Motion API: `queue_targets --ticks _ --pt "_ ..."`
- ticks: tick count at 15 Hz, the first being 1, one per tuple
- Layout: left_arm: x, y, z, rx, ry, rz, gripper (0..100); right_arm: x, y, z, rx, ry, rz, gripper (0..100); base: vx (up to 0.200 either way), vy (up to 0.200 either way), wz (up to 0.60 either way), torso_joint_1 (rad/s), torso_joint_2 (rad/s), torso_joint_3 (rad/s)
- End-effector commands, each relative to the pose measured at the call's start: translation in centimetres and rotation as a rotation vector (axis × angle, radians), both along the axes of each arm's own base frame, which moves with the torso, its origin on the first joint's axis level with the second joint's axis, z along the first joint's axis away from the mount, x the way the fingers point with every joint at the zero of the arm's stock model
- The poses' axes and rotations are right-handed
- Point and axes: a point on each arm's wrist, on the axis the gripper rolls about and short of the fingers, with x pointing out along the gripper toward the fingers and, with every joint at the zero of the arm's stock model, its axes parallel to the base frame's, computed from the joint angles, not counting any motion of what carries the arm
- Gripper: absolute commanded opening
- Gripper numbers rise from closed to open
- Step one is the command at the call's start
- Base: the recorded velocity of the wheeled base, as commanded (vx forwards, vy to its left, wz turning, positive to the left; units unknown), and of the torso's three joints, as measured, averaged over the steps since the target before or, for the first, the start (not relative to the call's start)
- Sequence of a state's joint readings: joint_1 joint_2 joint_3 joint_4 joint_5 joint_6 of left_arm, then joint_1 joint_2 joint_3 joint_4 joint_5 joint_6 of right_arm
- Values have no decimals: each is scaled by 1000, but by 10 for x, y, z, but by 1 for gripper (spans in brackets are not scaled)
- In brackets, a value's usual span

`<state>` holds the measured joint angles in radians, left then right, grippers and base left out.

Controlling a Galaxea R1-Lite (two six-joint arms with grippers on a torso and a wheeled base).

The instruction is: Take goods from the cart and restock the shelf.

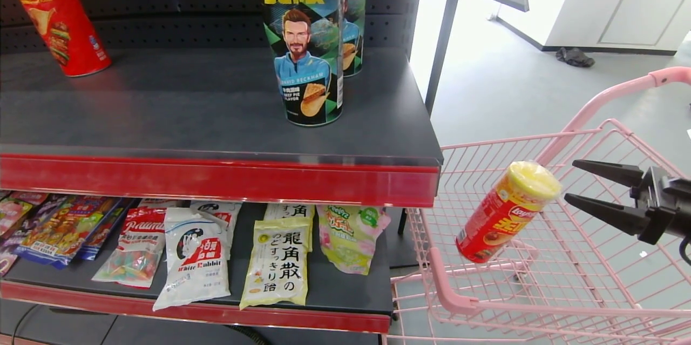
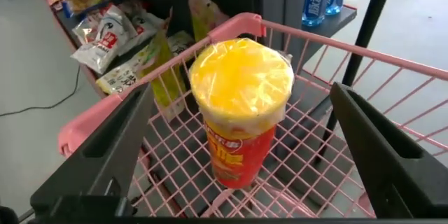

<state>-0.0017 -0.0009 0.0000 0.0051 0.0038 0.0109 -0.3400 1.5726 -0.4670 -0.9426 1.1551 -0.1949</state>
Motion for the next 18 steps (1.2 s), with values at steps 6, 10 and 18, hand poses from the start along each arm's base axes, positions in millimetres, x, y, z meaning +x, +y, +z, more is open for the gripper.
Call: queue_targets --ticks 6,10,18 --pt "0 0 0 0 0 1 100 33 -14 -36 15 34 19 100 0 0 0 0 0 0" --pt "0 0 0 0 0 1 100 45 -13 -58 21 57 40 100 0 0 0 0 0 0" --pt "0 0 0 0 0 1 100 58 26 -74 27 82 214 100 0 0 0 0 0 0"
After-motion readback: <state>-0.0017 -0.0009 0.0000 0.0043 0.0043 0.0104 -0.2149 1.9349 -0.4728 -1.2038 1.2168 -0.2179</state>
